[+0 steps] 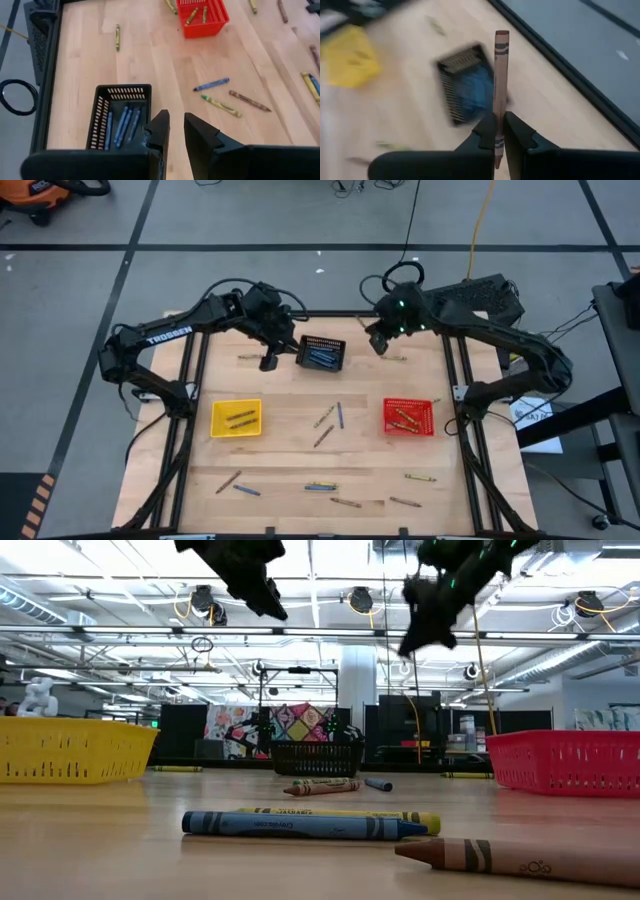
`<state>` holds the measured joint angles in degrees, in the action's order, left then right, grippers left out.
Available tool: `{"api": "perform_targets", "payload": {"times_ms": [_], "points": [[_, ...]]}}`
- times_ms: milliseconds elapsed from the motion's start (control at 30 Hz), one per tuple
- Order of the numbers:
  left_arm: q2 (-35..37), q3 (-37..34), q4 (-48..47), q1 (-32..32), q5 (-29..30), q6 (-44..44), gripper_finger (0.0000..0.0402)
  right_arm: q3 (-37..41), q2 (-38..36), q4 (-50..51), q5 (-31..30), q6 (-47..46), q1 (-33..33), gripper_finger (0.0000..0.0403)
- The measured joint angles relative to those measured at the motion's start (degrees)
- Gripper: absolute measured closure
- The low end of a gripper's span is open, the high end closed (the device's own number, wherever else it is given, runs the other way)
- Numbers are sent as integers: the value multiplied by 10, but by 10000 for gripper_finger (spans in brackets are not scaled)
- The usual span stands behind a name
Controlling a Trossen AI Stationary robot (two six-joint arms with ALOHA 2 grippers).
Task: Sort crayons
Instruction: Put the brown crayon into the yellow bin
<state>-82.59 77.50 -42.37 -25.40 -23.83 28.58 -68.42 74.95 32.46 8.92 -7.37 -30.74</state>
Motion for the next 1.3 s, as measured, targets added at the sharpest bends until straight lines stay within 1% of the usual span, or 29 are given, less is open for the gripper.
{"api": "perform_targets", "payload": {"times_ms": [67, 233, 367, 433, 567, 733, 833, 933, 1100, 1300], "points": [[0, -19, 36, 0, 0, -16, 343, 0, -16, -1, -9, -17, 35, 402], [0, -63, 136, 4, -9, -68, 343, 0, -37, -1, -74, -61, 128, 403], [0, -96, 215, 14, -19, -114, 343, 0, -37, 0, -119, -87, 196, 403], [0, -105, 230, 19, -19, -116, 343, 0, -37, -1, -147, -99, 225, 403], [0, -108, 225, 28, -20, -117, 340, 0, -37, -19, -195, -115, 277, 403], [0, -108, 263, 42, -23, -117, 316, 0, -27, -98, -208, -106, 329, 403], [0, -108, 288, 59, -25, -118, 300, 0, -13, -127, -245, -86, 350, 403], [0, -108, 304, 79, -35, -118, 295, 0, 4, -149, -286, -74, 362, 403], [0, -108, 323, 115, -42, -120, 295, 0, 31, -207, -284, -51, 365, 403], [0, -108, 361, 136, -34, -174, 294, 0, 37, -217, -283, -53, 369, 403]]}}
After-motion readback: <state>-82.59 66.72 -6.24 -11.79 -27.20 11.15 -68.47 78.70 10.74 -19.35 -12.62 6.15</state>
